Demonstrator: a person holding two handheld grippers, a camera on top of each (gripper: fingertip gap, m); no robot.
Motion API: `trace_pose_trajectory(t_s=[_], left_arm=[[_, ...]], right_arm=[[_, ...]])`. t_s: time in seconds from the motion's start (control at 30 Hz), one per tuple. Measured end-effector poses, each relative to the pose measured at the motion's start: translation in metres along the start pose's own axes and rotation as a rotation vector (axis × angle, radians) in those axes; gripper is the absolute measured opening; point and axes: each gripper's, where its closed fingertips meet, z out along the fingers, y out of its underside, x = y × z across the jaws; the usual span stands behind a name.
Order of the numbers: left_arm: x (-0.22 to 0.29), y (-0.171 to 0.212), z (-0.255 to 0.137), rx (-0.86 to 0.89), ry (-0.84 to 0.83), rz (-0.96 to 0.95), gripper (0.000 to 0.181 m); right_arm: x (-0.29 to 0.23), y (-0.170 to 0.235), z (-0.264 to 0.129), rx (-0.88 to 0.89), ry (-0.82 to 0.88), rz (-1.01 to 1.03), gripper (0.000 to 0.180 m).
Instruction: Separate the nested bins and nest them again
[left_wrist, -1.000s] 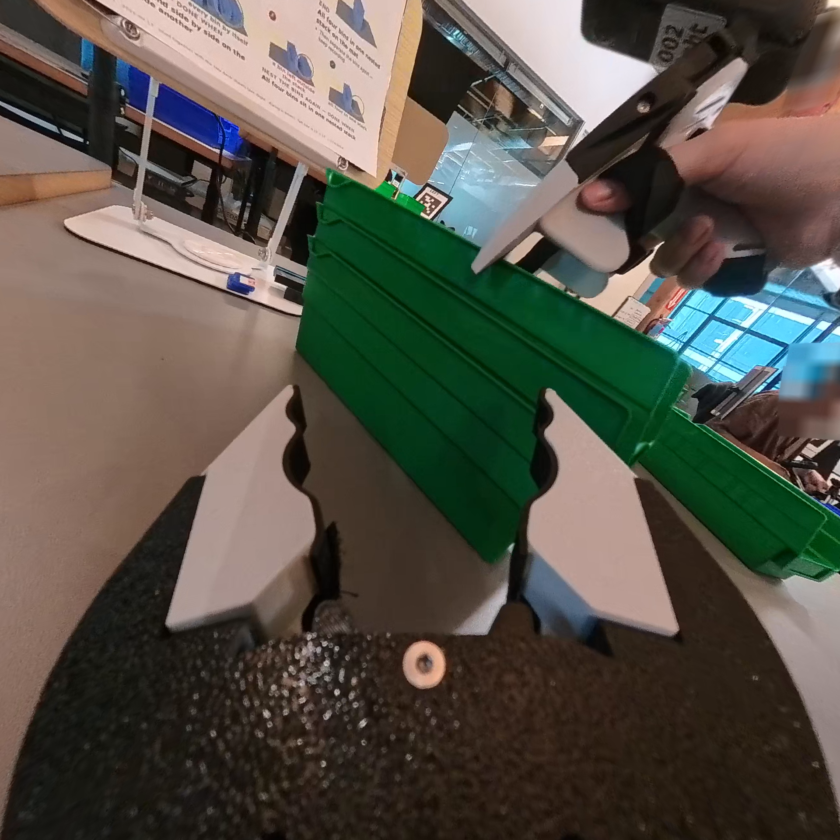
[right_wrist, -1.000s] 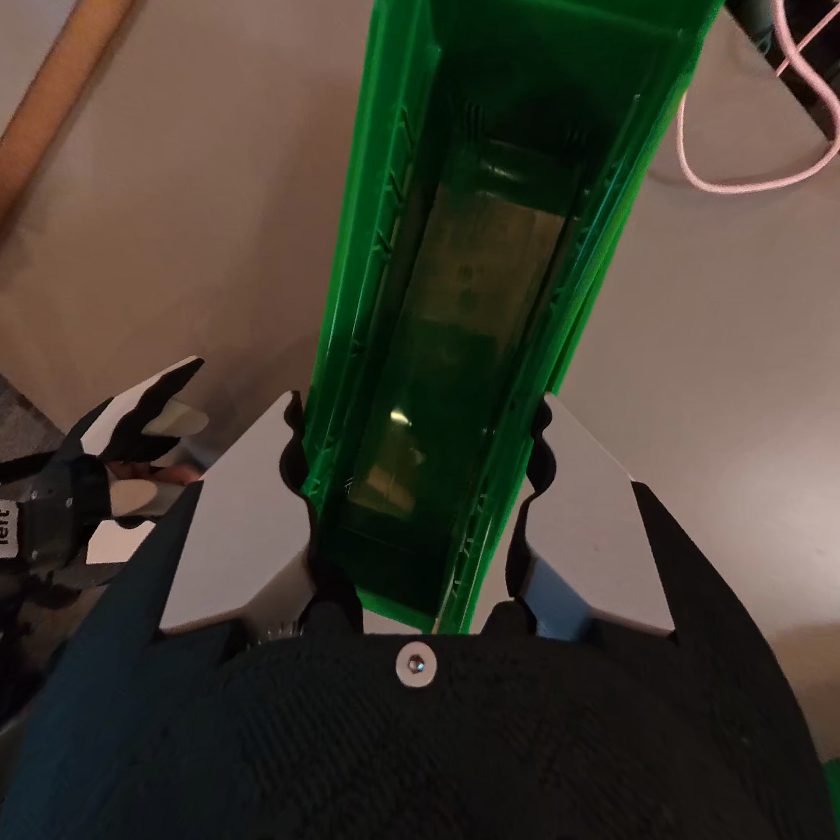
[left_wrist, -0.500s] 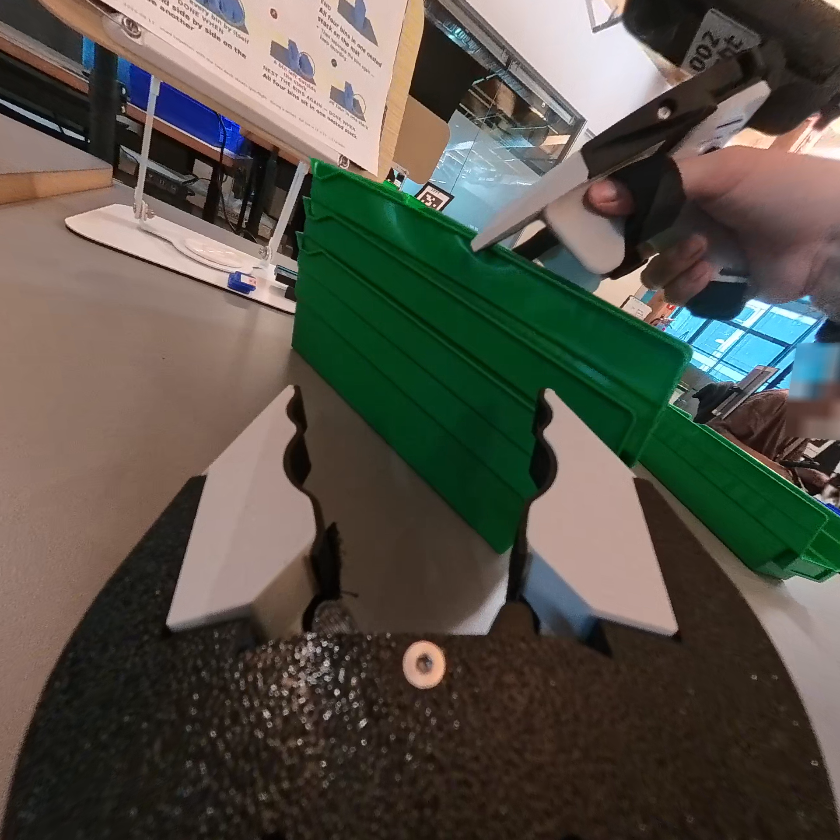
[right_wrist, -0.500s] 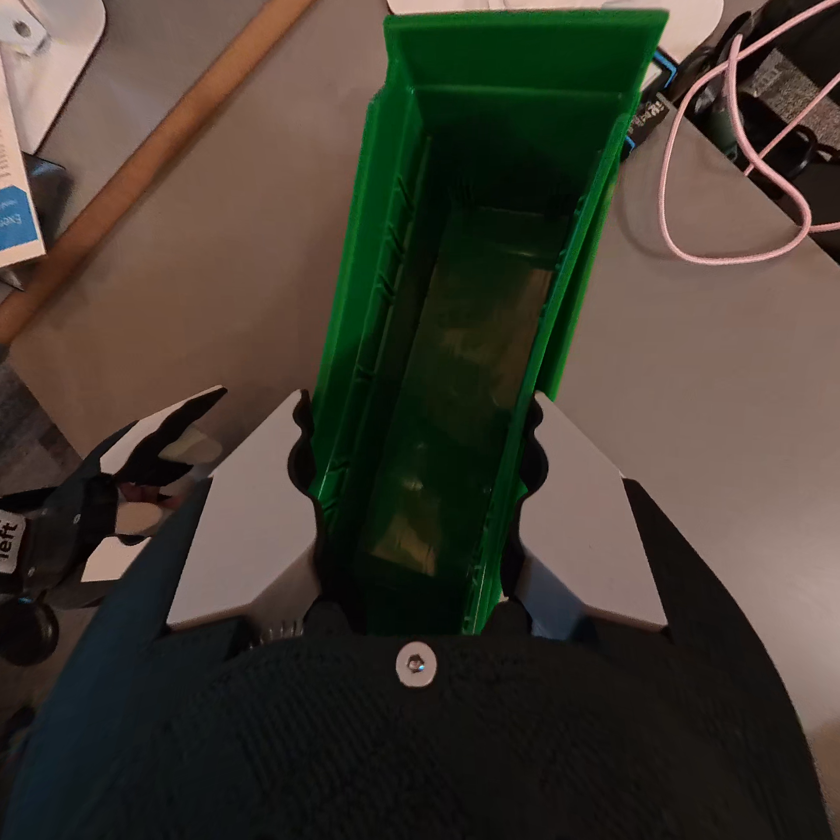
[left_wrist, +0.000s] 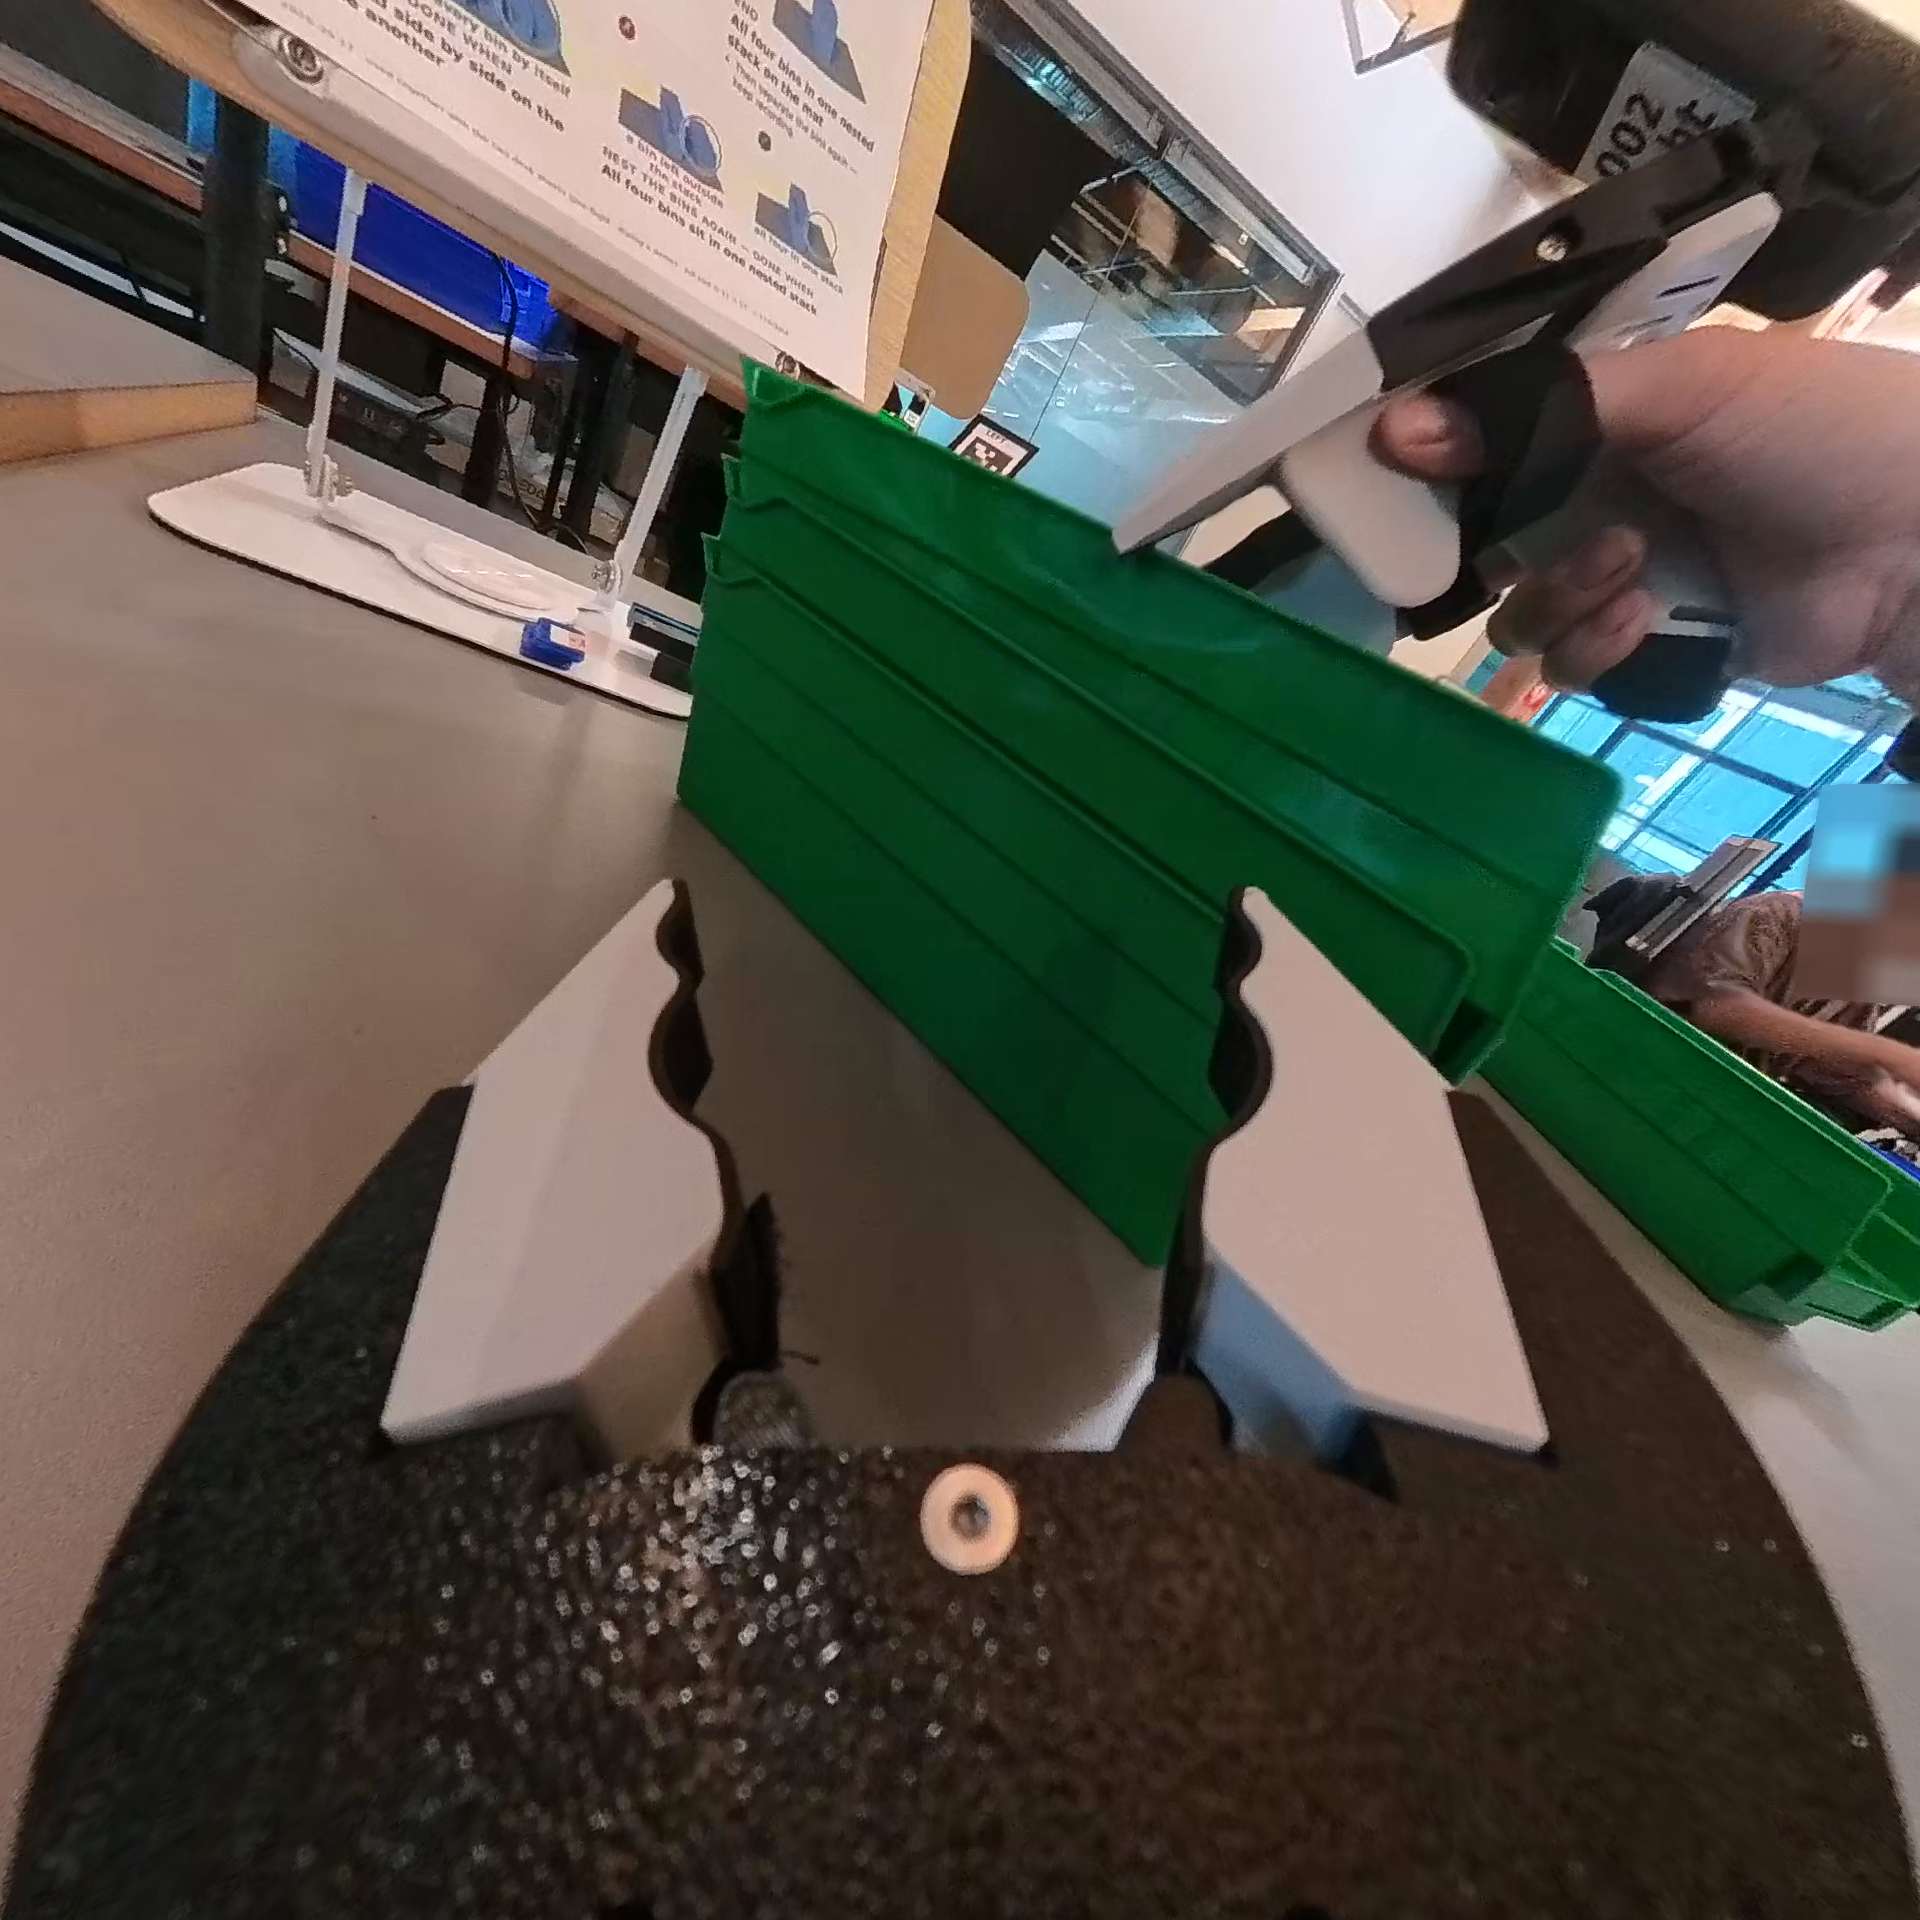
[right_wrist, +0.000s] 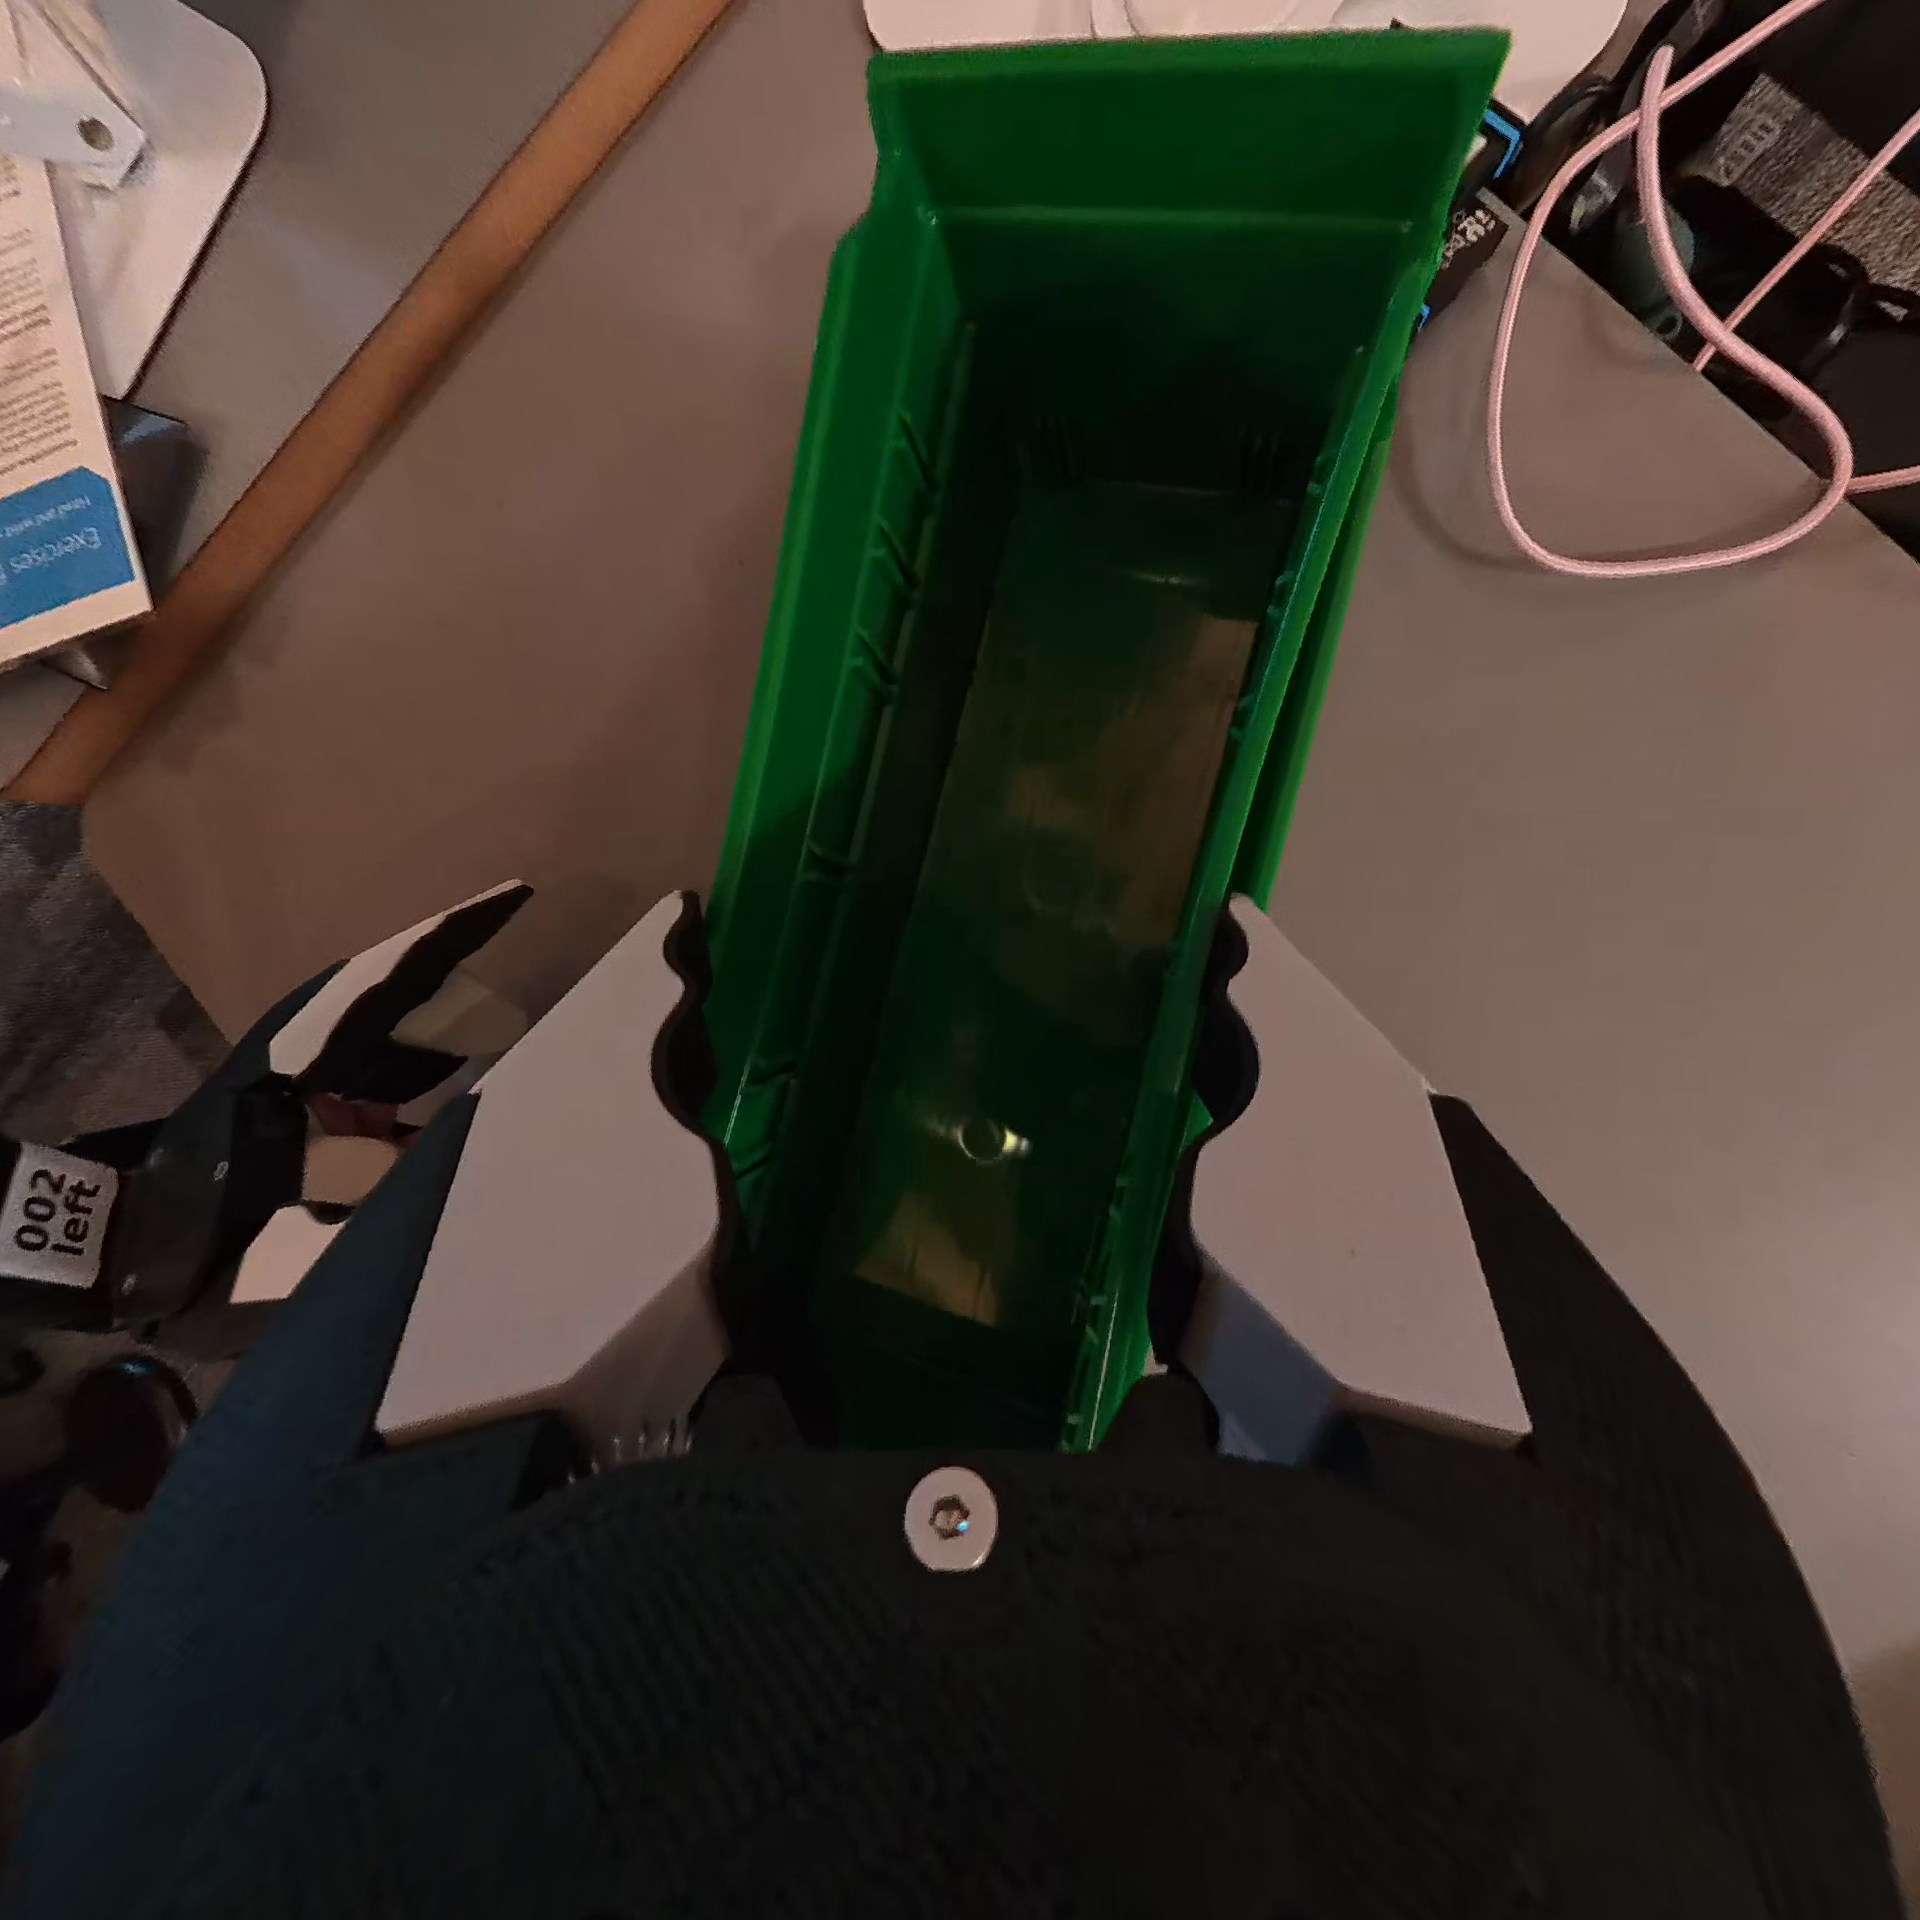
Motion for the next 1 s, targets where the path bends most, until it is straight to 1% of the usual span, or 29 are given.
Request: trace_pose_trajectory(t_s=[0.13,0.33,0.5,0.57,0.63,0.73,0.8,0.9,1.0], left_arm=[[0.000,0.000,0.000,-0.001,0.000,-0.001,0.098],[0.000,0.000,0.000,0.000,0.000,-0.002,0.098],[0.000,0.000,0.000,0.001,0.001,-0.001,0.098],[0.000,0.000,0.000,0.001,0.001,-0.001,0.098],[0.000,0.000,0.000,0.001,0.000,-0.001,0.098],[0.000,0.000,0.000,0.002,-0.001,0.000,0.098],[0.000,0.000,0.000,0.002,-0.002,0.000,0.098],[0.000,0.000,0.000,0.002,-0.003,0.002,0.098],[0.000,0.000,0.000,0.003,-0.003,0.003,0.098]], right_arm=[[-0.002,-0.008,-0.006,0.042,-0.016,0.005,0.096],[0.002,-0.017,-0.032,0.082,-0.033,0.007,0.096],[0.011,-0.029,-0.083,0.198,-0.098,0.042,0.096],[0.024,-0.031,-0.110,0.252,-0.103,0.062,0.096],[0.048,-0.027,-0.135,0.294,-0.067,0.088,0.096],[0.093,-0.007,-0.163,0.337,0.006,0.161,0.096],[0.127,0.017,-0.171,0.342,0.055,0.234,0.096],[0.180,0.065,-0.167,0.316,0.144,0.344,0.096],[0.226,0.120,-0.150,0.270,0.246,0.435,0.096]])
